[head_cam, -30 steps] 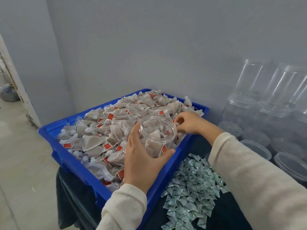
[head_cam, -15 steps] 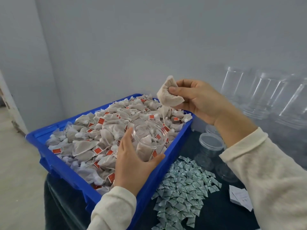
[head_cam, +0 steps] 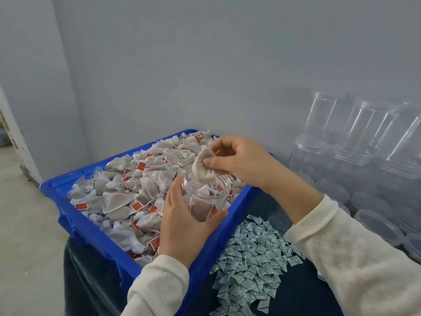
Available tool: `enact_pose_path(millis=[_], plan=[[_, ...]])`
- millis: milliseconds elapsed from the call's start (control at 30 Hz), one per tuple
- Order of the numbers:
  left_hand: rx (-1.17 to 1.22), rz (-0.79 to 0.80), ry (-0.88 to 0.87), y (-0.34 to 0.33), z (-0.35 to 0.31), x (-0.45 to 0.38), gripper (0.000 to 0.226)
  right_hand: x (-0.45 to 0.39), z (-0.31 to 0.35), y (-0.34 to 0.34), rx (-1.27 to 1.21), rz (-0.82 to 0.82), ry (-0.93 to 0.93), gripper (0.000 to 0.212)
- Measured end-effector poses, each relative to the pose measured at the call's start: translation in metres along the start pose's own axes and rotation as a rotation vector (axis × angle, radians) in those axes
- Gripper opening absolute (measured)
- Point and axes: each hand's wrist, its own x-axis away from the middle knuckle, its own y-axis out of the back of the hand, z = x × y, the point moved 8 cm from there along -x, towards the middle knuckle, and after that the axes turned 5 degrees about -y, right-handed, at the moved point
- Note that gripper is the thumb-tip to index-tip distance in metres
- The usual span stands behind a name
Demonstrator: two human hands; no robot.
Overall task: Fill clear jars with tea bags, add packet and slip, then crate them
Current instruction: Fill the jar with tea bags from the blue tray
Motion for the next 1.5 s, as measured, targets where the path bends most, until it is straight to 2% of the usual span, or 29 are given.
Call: enact_pose_path(millis=[100,333,433,633,867,1033,1233,1333,1400,1500], plan=[[0.004,-0.013,0.002,0.000,0.000,-0.001,0.104,0.003,0.002,-0.007,0.263,-0.023,0.066,0.010],[0.024,-0.002,0.006,0.000,0.001,0.000,0.102,0.007,0.008,-0.024,0.619,-0.045,0.155,0.022],[0.010,0.000,0.004,0.000,-0.001,0.001,0.101,0.007,0.008,-0.033,0.618,0.025,0.167,0.023],[0.000,0.007,0.024,-0.002,0.001,-0.002,0.106,0.014,0.004,-0.047,0.543,0.247,0.120,0.042],[0.039,0.033,0.080,-0.004,0.006,-0.003,0.105,0.020,0.003,-0.054,0.474,0.333,0.115,0.037],[0.073,0.033,0.103,-0.002,0.004,0.000,0.103,0.012,0.008,-0.036,0.310,0.229,0.119,0.033],[0.045,0.000,0.081,0.003,0.001,0.001,0.101,-0.012,-0.004,0.015,0.032,-0.113,0.072,0.029],[0.046,-0.014,0.068,0.005,-0.002,0.001,0.104,-0.027,-0.036,0.012,0.267,-0.102,-0.054,0.024],[0.041,-0.018,0.065,0.005,-0.004,0.001,0.104,-0.033,-0.059,-0.003,0.469,-0.012,-0.132,0.021],[0.041,-0.053,0.041,0.007,-0.005,0.001,0.103,-0.037,-0.091,-0.025,0.621,0.136,-0.238,0.024]])
